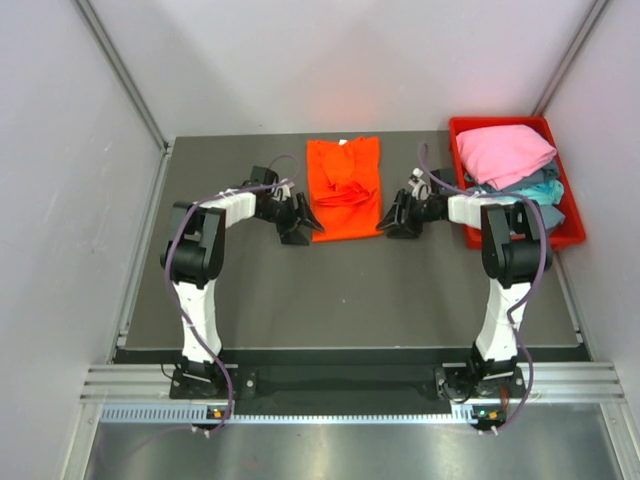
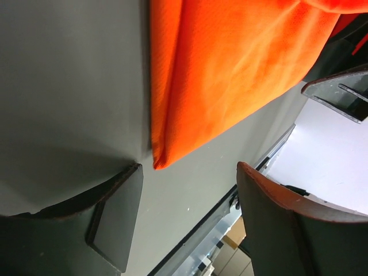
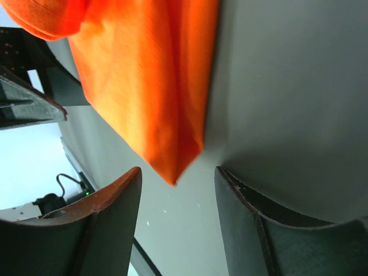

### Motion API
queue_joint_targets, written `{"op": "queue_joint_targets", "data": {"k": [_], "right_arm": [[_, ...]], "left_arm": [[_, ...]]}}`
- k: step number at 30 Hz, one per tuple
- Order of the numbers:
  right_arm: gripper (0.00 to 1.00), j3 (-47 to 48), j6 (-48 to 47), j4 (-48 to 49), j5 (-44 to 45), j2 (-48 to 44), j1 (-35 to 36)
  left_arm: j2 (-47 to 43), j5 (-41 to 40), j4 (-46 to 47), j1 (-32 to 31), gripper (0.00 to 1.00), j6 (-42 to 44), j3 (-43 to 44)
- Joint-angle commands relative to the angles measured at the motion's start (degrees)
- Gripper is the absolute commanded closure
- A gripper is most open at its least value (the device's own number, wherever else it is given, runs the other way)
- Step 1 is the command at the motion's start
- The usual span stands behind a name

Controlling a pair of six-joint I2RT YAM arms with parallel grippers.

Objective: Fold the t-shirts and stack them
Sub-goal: Fold the tshirt

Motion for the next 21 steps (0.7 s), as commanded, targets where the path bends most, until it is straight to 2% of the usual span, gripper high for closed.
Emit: {"op": "queue_joint_targets", "data": {"k": [1, 6, 11, 15, 17, 18, 19, 20, 21], "right_arm": [[0.46, 2.0, 1.3, 3.3, 0.0, 2.2, 1.9], [0.49, 2.2, 2.4, 4.0, -0.2, 3.4, 3.3], [0.59, 2.1, 2.7, 3.7, 0.1, 3.9, 3.4], [0.68, 1.7, 2.5, 3.6, 0.5, 3.4, 3.4], [0.7, 1.7, 2.0, 3.1, 0.8, 2.9, 3.5], [0.75, 1.7, 1.8, 3.0, 1.0, 2.8, 3.5], [0.78, 1.7, 1.5, 2.6, 1.1, 2.6, 3.4], [0.8, 1.7, 1.0, 2.4, 1.3, 2.0, 3.3], [0.88, 1.7, 0.7, 2.1, 1.8, 1.6, 3.3]], "left_arm": [[1.7, -0.7, 2.2, -0.8, 0.29, 0.2, 1.9], [2.4, -1.1, 2.2, -0.9, 0.34, -0.1, 1.9], [3.0, -1.0, 2.4, -0.9, 0.48, -0.5, 1.7], [3.2, -0.7, 2.9, -0.9, 0.63, -1.0, 1.7], [3.2, -0.8, 2.9, -0.9, 0.74, -1.2, 1.7], [3.3, -0.8, 2.9, -0.9, 0.78, -1.1, 1.7], [3.0, -0.9, 2.8, -0.9, 0.89, -1.1, 1.7], [2.6, -1.0, 2.7, -0.8, 0.93, -1.0, 1.7], [2.3, -1.1, 2.2, -0.8, 0.96, -0.9, 1.7]]}}
